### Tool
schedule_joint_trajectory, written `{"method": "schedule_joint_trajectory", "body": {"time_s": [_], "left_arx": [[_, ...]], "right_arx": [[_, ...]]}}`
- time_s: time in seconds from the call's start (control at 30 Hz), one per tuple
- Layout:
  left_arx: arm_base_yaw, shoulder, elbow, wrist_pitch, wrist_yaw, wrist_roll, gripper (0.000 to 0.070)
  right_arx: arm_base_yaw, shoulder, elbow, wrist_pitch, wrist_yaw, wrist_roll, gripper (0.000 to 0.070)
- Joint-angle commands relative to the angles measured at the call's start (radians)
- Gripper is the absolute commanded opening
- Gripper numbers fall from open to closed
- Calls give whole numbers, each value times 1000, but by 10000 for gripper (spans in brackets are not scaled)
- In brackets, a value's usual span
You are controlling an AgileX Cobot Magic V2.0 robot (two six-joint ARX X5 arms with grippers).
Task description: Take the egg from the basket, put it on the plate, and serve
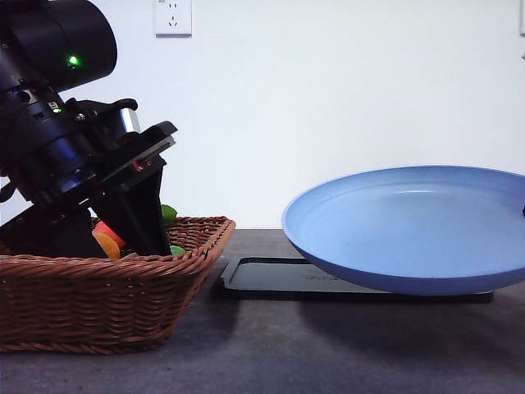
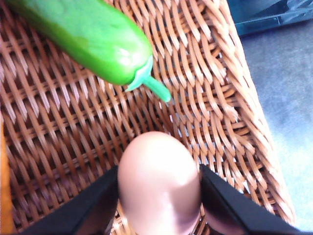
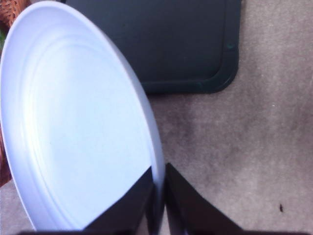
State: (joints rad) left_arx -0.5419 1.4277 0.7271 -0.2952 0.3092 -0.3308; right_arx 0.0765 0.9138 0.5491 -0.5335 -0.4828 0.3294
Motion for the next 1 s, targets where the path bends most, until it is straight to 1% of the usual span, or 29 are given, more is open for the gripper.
{"method": "schedule_joint_trajectory", "body": {"time_s": [0.0,0.07,0.13,0.27,0.33,0.4,0.47,0.53,0.67,0.73,0.77,0.97], "left_arx": [[-8,18,20,2,-5,17,218],[-8,16,31,-10,-3,17,218],[-8,16,63,-61,1,19,218],[-8,16,184,-247,32,80,218],[-10,16,259,-334,68,110,218],[-21,16,339,-395,105,134,218],[-38,16,411,-419,128,143,218],[-65,16,474,-420,133,152,218],[-150,16,538,-365,127,192,218],[-200,16,540,-328,98,207,218],[-226,19,540,-318,69,216,218],[-376,81,540,-317,-160,309,219]], "right_arx": [[-1,4,15,17,-7,-7,0],[0,4,15,16,-8,-7,0],[0,4,15,15,-8,-6,0],[0,6,15,-7,-14,6,0],[2,7,15,-19,-15,6,0],[9,7,15,-28,-16,6,0],[19,10,15,-35,-29,8,0],[34,16,15,-39,-54,16,0],[67,40,15,-35,-91,28,0],[82,55,15,-30,-94,31,0],[89,62,15,-29,-94,31,0],[112,79,15,-31,-97,31,0]]}}
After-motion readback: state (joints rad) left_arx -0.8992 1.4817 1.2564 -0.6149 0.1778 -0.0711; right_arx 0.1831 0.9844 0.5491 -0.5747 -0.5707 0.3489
